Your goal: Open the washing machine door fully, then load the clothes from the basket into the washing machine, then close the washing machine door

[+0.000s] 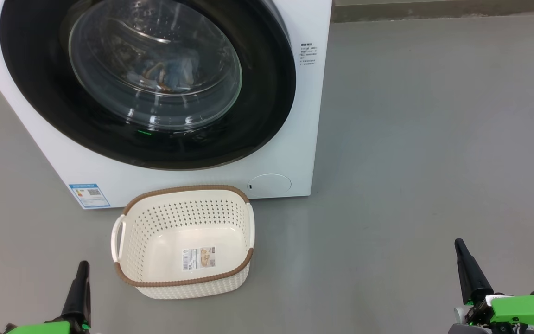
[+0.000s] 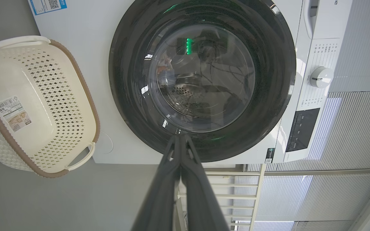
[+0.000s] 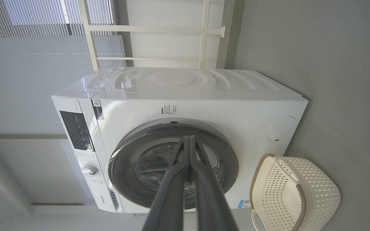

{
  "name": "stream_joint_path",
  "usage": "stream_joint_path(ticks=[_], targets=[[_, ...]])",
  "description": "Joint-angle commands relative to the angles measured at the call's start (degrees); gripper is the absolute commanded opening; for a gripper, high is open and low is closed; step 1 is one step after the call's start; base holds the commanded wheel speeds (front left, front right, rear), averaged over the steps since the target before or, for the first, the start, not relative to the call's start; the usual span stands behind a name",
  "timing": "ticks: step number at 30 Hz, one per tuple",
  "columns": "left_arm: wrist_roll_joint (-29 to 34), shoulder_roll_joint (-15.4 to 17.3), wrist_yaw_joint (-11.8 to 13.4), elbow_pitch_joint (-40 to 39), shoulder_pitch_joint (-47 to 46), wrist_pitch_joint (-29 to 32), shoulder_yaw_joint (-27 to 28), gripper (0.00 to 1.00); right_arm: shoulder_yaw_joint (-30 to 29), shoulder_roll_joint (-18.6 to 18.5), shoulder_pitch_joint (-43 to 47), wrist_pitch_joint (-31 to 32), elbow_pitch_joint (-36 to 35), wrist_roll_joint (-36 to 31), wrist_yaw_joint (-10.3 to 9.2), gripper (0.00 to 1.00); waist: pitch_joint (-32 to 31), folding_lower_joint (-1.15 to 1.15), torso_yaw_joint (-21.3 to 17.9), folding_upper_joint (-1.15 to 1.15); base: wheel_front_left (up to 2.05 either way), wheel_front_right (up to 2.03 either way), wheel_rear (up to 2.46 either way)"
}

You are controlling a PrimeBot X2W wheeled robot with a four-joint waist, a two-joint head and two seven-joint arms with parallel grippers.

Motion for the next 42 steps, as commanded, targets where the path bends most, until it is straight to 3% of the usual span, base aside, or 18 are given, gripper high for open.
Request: stream_joint_path(ticks=[1, 42], targets=[[-0.29, 0.74, -0.66, -1.09, -2.24, 0.36, 1.99, 0.00, 1.13, -0.42, -2.23, 0.31, -1.46, 0.36, -0.06, 0.00, 0.00, 0.00, 0.00, 0.00, 0.00, 0.00, 0.00], [0.18, 0.35, -0.66, -1.07, -2.28, 0.81, 2.55, 0.00, 0.50, 0.02, -2.28, 0.82, -1.42, -0.16, -0.06, 0.00, 0.00, 0.00, 0.00, 0.00, 0.00, 0.00, 0.00]])
